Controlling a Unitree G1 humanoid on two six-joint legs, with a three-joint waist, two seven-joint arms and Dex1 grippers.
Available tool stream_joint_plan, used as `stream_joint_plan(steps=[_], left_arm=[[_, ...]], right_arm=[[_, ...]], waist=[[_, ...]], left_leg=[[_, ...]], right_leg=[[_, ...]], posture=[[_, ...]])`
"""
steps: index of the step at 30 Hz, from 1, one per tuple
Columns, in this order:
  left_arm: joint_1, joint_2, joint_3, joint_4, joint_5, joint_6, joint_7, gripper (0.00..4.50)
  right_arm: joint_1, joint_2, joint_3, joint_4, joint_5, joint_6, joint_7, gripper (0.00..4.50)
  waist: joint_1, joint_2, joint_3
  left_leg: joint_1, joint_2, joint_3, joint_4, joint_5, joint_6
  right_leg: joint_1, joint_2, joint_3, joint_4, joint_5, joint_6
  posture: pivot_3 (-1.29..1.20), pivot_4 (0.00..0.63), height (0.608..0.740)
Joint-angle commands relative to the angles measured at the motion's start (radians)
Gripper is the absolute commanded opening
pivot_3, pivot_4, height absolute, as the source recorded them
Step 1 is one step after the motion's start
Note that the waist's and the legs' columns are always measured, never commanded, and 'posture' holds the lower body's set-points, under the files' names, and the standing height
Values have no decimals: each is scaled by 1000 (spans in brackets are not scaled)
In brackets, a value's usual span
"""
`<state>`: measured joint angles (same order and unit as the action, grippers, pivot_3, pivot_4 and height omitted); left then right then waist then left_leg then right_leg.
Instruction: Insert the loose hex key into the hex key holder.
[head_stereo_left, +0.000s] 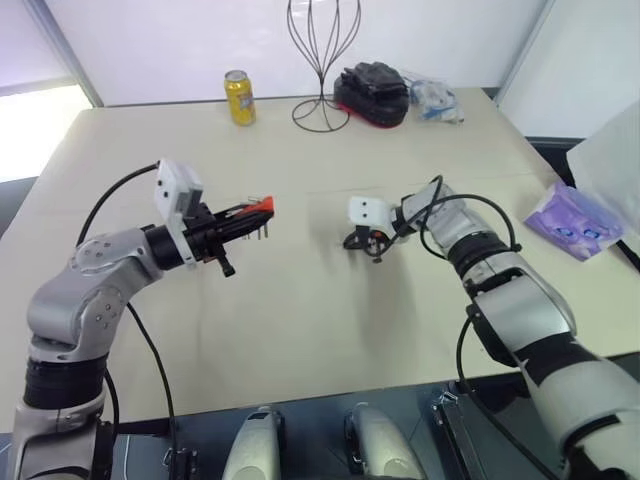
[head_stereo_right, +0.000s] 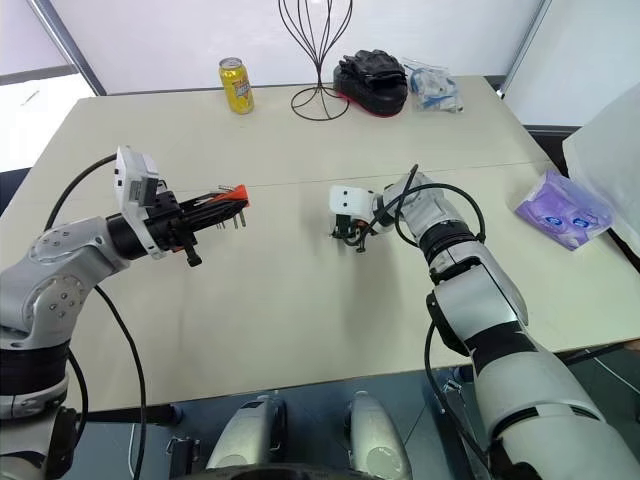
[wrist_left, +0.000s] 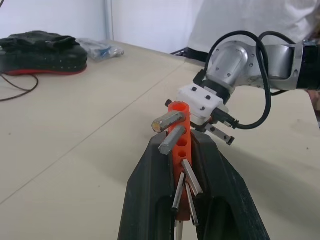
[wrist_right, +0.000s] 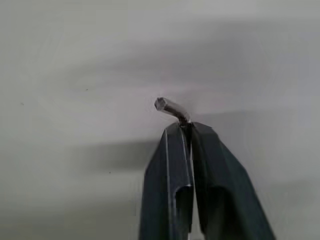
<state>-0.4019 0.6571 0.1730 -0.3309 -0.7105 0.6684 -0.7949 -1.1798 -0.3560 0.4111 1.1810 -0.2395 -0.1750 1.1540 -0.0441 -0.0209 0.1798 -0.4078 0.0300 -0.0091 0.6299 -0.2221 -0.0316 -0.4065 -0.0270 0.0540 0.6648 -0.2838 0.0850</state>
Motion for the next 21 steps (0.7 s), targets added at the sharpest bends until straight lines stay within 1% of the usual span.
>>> stream_joint_plan(steps=[1, 3, 6, 8, 10, 12, 14, 16, 18, 20, 21], left_arm=[[-6, 3, 25, -40, -20, -8, 10, 0], [-10, -3, 24, -35, -21, -8, 15, 0], [-24, -19, 9, -21, -12, -17, 23, 0], [-41, -33, 0, -5, -3, -22, 27, 0], [-61, -45, -9, 13, 8, -28, 29, 0], [-75, -53, -16, 29, 17, -32, 28, 0], [-89, -59, -24, 50, 26, -40, 24, 0], [-103, -66, -33, 74, 37, -51, 20, 0], [-114, -70, -39, 93, 45, -60, 14, 0], [-124, -75, -44, 110, 53, -67, 5, 0], [-134, -79, -47, 122, 58, -71, 0, 0]], right_arm=[[-10, 10, -35, 7, -5, -24, -71, 31], [-18, 19, -83, -3, 10, -69, -216, 31], [-5, 38, -212, -89, 99, -115, -405, 31], [27, 48, -284, -190, 147, -129, -490, 31], [77, 64, -350, -354, 212, -75, -533, 31], [124, 85, -397, -525, 268, 20, -572, 31], [167, 116, -448, -731, 353, 176, -616, 31], [188, 174, -536, -932, 589, 493, -662, 31], [201, 216, -600, -1050, 756, 691, -704, 31], [227, 242, -623, -1135, 843, 772, -725, 31], [251, 258, -608, -1175, 846, 772, -734, 31]], waist=[[-1, 0, 0], [-1, 0, 0], [-1, 1, 1], [0, 1, 1], [1, 1, 1], [2, 1, 1], [2, 1, 2], [2, 1, 2], [2, 1, 2], [2, 1, 2], [2, 1, 2]], left_leg=[[0, 0, 0, 0, 0, 0], [0, 0, 0, 0, 0, 0], [-1, 0, 0, -1, 0, 0], [-2, 0, 0, -1, 0, 0], [-2, 0, 0, -2, 0, 0], [-2, 0, 0, -2, 0, 0], [-2, 1, 0, -2, 0, 0], [-2, 1, 0, -2, 0, 0], [-2, 1, -1, -2, 0, 0], [-2, 1, -1, -2, 0, 0], [-2, 1, -1, -2, 0, 0]], right_leg=[[0, 0, 0, 0, 0, 0], [0, 0, 0, 0, 0, 0], [-2, 0, 0, 0, 0, 0], [-2, 0, 0, 0, 0, 0], [-3, 0, 0, 0, 0, 0], [-2, 0, 0, 0, 0, 0], [-2, 0, 0, 0, 0, 0], [-2, 0, 0, 0, 0, 0], [-2, -1, 0, 1, 0, 0], [-2, 0, 0, 1, 0, 0], [-2, 0, -1, 0, 0, 0]], posture=[[0, 150, 740], [0, 150, 740], [0, 150, 740], [0, 150, 740], [0, 150, 740], [0, 150, 740], [0, 150, 740], [0, 150, 740], [0, 150, 740], [0, 150, 740], [0, 150, 740]])
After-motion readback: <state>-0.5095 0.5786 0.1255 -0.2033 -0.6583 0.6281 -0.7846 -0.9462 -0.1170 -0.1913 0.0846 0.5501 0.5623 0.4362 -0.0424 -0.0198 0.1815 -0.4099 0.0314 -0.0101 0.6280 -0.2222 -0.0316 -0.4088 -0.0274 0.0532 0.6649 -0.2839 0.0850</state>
